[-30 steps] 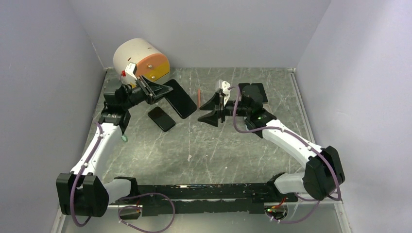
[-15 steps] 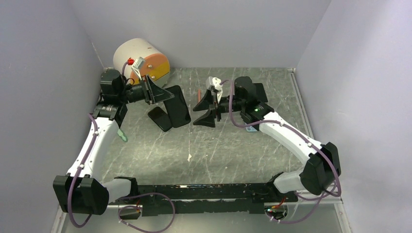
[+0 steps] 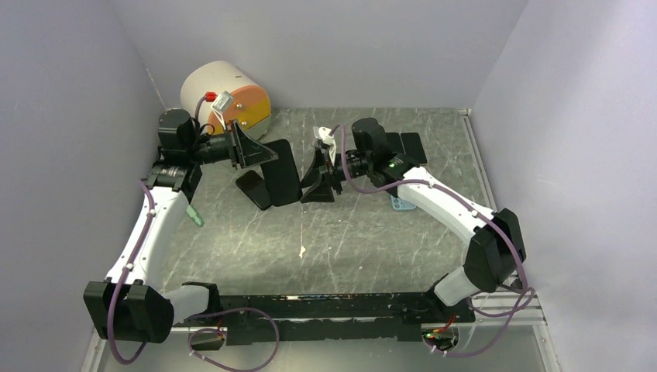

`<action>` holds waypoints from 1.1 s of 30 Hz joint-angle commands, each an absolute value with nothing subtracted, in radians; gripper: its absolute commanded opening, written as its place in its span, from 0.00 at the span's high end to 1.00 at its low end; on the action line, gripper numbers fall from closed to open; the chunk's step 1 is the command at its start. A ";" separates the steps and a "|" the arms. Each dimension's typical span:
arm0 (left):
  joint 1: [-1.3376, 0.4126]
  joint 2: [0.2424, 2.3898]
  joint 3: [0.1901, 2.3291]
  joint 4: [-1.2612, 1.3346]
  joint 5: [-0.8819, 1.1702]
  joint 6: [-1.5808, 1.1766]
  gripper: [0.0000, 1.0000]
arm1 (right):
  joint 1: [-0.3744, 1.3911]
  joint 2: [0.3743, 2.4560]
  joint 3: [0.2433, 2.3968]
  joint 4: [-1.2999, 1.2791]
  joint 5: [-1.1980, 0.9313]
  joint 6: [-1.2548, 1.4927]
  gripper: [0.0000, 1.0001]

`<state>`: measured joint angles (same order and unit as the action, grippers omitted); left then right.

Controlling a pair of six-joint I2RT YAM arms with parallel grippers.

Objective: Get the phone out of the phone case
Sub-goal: Remove the phone case from the phone.

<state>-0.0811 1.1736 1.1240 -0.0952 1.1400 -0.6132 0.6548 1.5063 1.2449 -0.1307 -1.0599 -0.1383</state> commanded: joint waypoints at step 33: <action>-0.087 1.171 1.181 0.153 1.295 -0.832 0.98 | 0.804 1.569 1.544 -0.607 -0.749 -0.955 1.00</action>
<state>-0.0807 1.1831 1.1763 0.0154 1.2530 -0.6952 0.7761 1.6199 1.5593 -0.6899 -0.8860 -0.8505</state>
